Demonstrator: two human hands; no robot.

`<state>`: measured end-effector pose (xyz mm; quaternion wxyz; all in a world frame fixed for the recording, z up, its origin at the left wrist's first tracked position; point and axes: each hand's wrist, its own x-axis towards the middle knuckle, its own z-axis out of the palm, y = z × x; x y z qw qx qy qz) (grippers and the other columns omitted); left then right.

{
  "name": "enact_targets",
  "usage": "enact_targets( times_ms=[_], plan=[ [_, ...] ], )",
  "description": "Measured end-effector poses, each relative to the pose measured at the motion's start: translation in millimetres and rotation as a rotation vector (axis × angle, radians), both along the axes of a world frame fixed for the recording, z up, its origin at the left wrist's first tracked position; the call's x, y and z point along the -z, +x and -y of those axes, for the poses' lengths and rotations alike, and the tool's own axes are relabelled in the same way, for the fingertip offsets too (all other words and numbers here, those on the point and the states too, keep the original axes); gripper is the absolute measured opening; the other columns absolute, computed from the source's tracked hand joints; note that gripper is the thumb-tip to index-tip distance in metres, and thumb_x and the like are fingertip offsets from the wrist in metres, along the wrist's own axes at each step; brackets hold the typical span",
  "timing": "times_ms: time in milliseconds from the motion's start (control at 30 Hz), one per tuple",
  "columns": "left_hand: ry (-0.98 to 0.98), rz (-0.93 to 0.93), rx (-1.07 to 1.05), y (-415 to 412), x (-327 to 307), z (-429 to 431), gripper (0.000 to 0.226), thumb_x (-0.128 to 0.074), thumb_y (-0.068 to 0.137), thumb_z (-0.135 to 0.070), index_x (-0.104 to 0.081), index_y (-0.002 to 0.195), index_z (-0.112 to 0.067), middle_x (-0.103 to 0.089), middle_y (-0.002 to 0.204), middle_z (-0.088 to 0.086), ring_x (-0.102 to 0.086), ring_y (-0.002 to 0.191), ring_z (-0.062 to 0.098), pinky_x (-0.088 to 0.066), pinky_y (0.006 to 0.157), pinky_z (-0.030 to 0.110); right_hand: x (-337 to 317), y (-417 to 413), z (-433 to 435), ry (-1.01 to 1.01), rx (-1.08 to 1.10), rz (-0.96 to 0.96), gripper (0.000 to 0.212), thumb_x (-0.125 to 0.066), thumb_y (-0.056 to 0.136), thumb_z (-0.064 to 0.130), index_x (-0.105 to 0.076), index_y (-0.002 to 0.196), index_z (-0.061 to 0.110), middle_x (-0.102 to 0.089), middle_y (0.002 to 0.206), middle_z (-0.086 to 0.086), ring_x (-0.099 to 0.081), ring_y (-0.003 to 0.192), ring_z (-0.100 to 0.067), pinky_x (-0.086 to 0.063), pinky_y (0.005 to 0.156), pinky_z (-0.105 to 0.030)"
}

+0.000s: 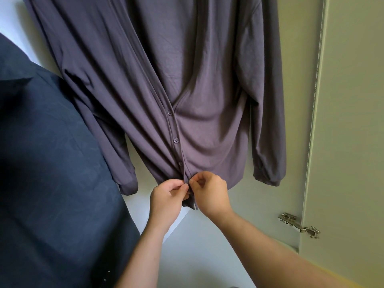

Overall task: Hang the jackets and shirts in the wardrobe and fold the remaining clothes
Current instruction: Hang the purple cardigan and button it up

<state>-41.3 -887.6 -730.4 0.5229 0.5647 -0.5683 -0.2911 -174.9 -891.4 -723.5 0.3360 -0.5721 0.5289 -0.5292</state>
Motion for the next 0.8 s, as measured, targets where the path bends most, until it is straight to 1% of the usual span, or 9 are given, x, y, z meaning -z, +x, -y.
enact_targets(
  times_ms=[67,100,133,233,333,500,633,700,800],
  plan=[
    [0.022,-0.125,0.03,-1.9,-1.3,-0.5,0.022,-0.064,0.097,-0.008,-0.077,0.08,-0.013,-0.077,0.08,0.009,-0.076,0.08,0.024,-0.061,0.074,0.03,-0.7,-0.5,-1.3,-0.02,-0.003,0.002,0.022,-0.062,0.092,0.013,-0.064,0.071,0.02,-0.066,0.062,0.011,-0.06,0.052,0.003,-0.038,0.043,-0.007],
    [0.041,-0.217,0.043,-3.1,-2.0,-0.7,0.026,-0.062,0.1,-0.011,-0.077,0.079,-0.011,-0.077,0.083,0.013,-0.076,0.083,0.028,-0.062,0.077,0.034,-0.9,-0.6,-1.3,-0.031,-0.001,-0.016,0.022,-0.062,0.093,0.014,-0.065,0.072,0.018,-0.067,0.065,0.008,-0.061,0.052,-0.001,-0.042,0.044,-0.011],
    [0.063,-0.304,0.051,-4.6,-3.0,-0.7,0.029,-0.059,0.102,-0.013,-0.077,0.08,-0.009,-0.077,0.086,0.017,-0.077,0.084,0.03,-0.063,0.078,0.036,-1.1,-0.5,-1.0,-0.043,0.004,-0.042,0.02,-0.061,0.093,0.014,-0.065,0.073,0.017,-0.068,0.067,0.006,-0.061,0.054,-0.005,-0.044,0.046,-0.014],
    [0.104,-0.443,0.058,-6.3,-4.0,-0.3,0.029,-0.054,0.105,-0.013,-0.074,0.09,0.001,-0.077,0.092,0.021,-0.077,0.086,0.034,-0.062,0.071,0.033,-1.1,0.7,-1.2,-0.062,0.009,-0.076,0.018,-0.061,0.092,0.015,-0.066,0.075,0.016,-0.068,0.069,0.004,-0.062,0.066,-0.004,-0.044,0.049,-0.011],
    [0.124,-0.405,0.087,-6.9,-2.4,-0.8,0.025,-0.058,0.102,-0.009,-0.077,0.087,-0.002,-0.076,0.09,0.022,-0.076,0.083,0.033,-0.059,0.065,0.03,-0.7,1.5,-2.5,-0.031,-0.011,-0.012,0.021,-0.062,0.092,0.015,-0.066,0.072,0.018,-0.068,0.065,0.004,-0.062,0.057,0.0,-0.039,0.042,-0.007],
    [0.099,-0.326,0.068,-7.9,3.1,3.3,0.026,-0.063,0.099,-0.006,-0.081,0.082,-0.013,-0.077,0.084,0.017,-0.075,0.08,0.025,-0.06,0.073,0.029,1.3,-2.1,-6.4,0.005,-0.056,0.051,0.024,-0.059,0.094,0.015,-0.067,0.071,0.016,-0.069,0.06,0.004,-0.058,0.041,-0.002,-0.039,0.04,-0.01],
    [0.077,-0.232,0.01,-9.6,7.2,5.2,0.014,-0.069,0.095,-0.011,-0.08,0.087,-0.014,-0.078,0.085,0.011,-0.075,0.079,0.024,-0.059,0.069,0.034,-0.4,-3.8,-10.3,0.0,-0.118,0.072,0.026,-0.055,0.094,0.015,-0.071,0.072,0.015,-0.071,0.059,0.009,-0.064,0.049,-0.001,-0.041,0.047,-0.006],
    [0.075,-0.201,0.005,-10.5,7.3,4.9,0.01,-0.071,0.093,-0.011,-0.079,0.088,-0.013,-0.077,0.081,0.011,-0.073,0.072,0.023,-0.055,0.062,0.034,-0.5,-3.0,-11.7,-0.007,-0.119,0.088,0.024,-0.06,0.093,0.019,-0.072,0.073,0.015,-0.07,0.057,0.011,-0.066,0.052,-0.001,-0.042,0.049,-0.005],
    [0.077,-0.127,-0.019,-10.9,7.7,5.7,0.011,-0.071,0.087,-0.006,-0.078,0.085,-0.014,-0.075,0.075,0.013,-0.067,0.064,0.026,-0.054,0.059,0.036,1.8,-1.9,-11.1,0.002,-0.079,0.106,0.024,-0.065,0.092,0.018,-0.069,0.07,0.01,-0.062,0.046,0.013,-0.06,0.043,0.002,-0.039,0.044,-0.004]
  ],
)
